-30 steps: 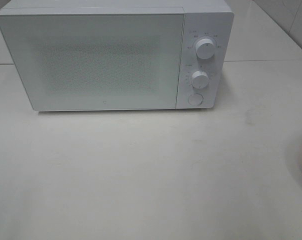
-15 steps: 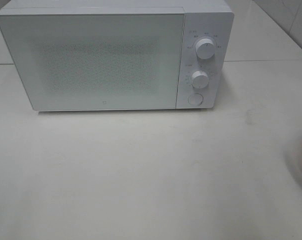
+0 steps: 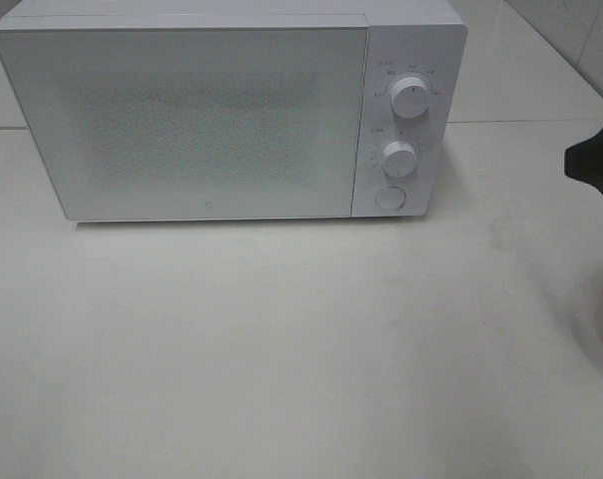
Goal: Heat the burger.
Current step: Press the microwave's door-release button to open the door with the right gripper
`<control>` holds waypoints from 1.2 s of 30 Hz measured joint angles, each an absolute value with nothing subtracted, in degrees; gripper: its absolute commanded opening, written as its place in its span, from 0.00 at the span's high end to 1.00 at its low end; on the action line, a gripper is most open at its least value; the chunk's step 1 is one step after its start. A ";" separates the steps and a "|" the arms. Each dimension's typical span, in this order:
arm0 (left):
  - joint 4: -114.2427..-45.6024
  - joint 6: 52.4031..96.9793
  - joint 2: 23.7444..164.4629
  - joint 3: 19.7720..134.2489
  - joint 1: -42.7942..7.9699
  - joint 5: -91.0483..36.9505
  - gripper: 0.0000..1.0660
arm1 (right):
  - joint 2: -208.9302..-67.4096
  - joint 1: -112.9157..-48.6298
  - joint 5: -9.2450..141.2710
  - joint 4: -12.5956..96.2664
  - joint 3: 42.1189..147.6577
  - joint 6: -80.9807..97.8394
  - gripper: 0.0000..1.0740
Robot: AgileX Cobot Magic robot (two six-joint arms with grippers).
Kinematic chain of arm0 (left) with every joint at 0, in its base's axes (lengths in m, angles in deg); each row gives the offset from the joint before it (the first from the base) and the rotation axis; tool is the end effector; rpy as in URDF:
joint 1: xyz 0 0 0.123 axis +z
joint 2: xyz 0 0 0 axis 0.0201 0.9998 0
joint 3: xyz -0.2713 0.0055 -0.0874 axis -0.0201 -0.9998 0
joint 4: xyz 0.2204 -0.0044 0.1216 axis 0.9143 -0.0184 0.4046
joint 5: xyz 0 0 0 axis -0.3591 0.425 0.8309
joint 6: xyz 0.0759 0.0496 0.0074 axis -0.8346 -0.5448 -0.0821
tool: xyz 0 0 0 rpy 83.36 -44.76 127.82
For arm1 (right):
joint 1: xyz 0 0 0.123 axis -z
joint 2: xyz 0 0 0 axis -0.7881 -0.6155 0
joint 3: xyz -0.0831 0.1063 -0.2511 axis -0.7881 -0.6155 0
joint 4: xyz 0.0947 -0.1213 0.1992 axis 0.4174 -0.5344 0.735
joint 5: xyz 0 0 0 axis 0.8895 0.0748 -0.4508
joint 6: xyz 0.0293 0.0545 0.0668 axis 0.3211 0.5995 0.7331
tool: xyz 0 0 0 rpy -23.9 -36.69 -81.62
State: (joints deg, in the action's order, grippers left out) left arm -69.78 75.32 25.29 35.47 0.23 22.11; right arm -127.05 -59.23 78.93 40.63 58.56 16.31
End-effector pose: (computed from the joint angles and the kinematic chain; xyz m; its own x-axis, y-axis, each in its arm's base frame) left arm -0.0059 -0.0060 0.2785 -0.4394 0.0233 -0.8980 0.0839 0.9964 -0.0152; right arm 0.1993 0.0249 0.2652 -0.5119 -0.0243 -0.8587 -0.1027 0.9942 0.0331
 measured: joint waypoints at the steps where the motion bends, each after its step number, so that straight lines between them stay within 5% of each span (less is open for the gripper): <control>1: -69.78 75.32 25.29 35.47 0.23 22.11 0.06 | -127.80 -59.23 77.39 40.63 58.56 16.31 0.29; 14: -69.78 75.32 25.29 35.47 0.23 22.11 0.06 | -136.45 -60.26 49.20 42.12 51.06 16.54 0.29; 36: -69.78 75.32 25.29 35.47 0.23 22.11 0.06 | -158.68 -88.56 7.43 78.28 44.58 -2.77 0.29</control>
State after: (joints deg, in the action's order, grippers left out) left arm -69.78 75.32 25.29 35.47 0.23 22.11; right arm -158.68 -88.56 7.43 78.28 44.58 -2.77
